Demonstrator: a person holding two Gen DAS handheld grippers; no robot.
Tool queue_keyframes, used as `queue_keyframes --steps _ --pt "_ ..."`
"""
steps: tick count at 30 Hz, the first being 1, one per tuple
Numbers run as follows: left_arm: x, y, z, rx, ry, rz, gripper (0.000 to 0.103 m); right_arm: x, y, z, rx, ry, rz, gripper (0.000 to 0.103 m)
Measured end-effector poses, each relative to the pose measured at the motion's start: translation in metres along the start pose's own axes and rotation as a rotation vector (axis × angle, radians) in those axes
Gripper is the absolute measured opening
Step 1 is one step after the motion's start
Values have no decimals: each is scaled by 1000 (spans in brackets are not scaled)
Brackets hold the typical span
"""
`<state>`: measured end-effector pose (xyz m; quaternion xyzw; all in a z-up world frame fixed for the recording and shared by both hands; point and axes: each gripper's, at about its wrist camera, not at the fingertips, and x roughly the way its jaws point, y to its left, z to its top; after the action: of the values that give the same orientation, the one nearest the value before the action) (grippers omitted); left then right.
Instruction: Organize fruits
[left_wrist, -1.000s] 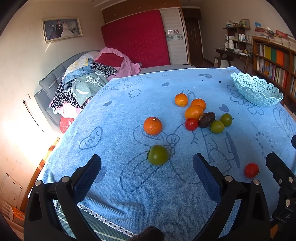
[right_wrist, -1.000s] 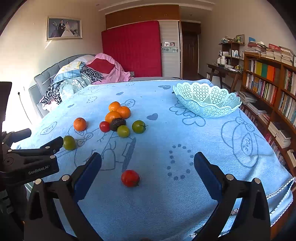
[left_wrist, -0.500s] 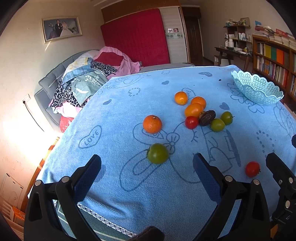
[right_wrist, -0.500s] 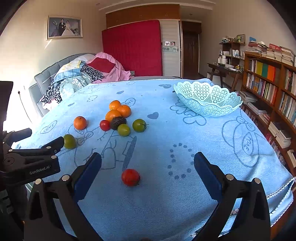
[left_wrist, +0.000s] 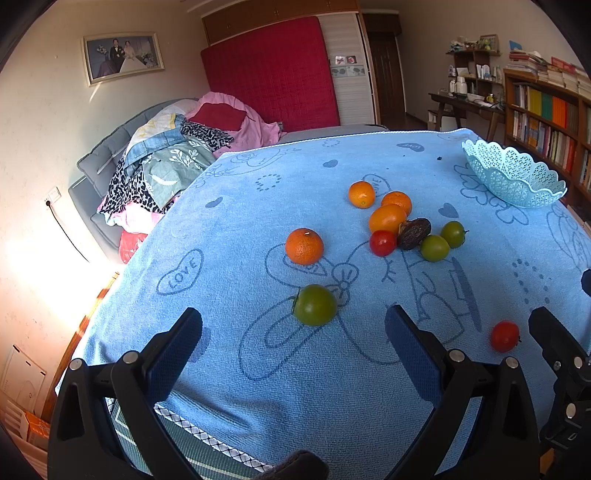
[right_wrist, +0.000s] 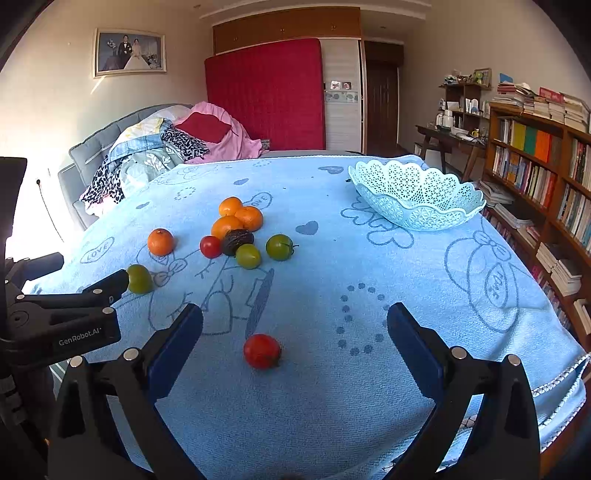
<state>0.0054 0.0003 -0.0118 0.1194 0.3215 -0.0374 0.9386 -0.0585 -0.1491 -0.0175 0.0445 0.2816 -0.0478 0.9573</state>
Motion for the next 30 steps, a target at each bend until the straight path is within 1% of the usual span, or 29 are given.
queue_keyframes --steps 5,20,27,30 --pt "4 0 -2 2 11 2 98 2 -1 0 -1 17 1 101" --pt "27 0 -7 9 78 10 98 17 0 -5 -8 91 13 101" --pt "40 3 -9 0 126 -1 98 22 2 -8 -17 116 17 101" --pt "47 5 -10 -16 157 -19 98 26 4 -9 -26 134 18 101"
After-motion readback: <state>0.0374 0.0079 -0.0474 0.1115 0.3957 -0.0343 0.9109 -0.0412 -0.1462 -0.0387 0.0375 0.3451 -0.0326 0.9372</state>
